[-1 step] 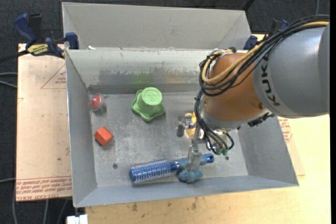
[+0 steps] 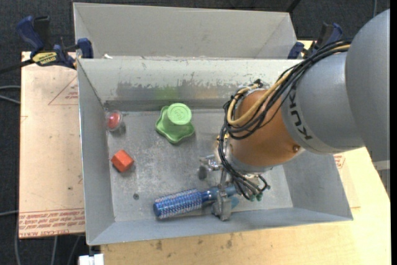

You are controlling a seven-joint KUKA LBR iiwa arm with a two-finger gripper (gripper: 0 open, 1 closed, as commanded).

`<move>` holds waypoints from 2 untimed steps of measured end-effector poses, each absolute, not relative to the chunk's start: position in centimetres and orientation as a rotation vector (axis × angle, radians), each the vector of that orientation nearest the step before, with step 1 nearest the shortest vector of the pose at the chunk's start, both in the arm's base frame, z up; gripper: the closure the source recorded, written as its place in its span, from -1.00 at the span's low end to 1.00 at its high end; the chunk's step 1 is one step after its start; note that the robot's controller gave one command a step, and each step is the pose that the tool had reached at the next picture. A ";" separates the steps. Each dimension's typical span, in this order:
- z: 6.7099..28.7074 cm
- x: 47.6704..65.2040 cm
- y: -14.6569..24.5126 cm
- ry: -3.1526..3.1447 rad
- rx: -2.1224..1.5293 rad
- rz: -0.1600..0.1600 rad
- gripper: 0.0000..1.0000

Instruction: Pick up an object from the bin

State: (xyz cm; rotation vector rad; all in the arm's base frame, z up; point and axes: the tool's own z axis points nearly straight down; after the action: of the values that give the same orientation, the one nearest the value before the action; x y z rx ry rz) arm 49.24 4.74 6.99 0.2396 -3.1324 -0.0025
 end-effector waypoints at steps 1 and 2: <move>10.0 48.8 4.6 -3.144 -0.024 -0.003 -1.00; 10.0 49.8 4.7 -3.140 0.151 -0.001 -1.00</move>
Offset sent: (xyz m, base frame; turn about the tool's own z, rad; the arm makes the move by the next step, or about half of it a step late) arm -0.0049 -0.0015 0.0301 0.1692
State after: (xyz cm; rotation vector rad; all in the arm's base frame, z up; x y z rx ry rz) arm 49.79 4.68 9.97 0.1508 -3.1396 -0.0014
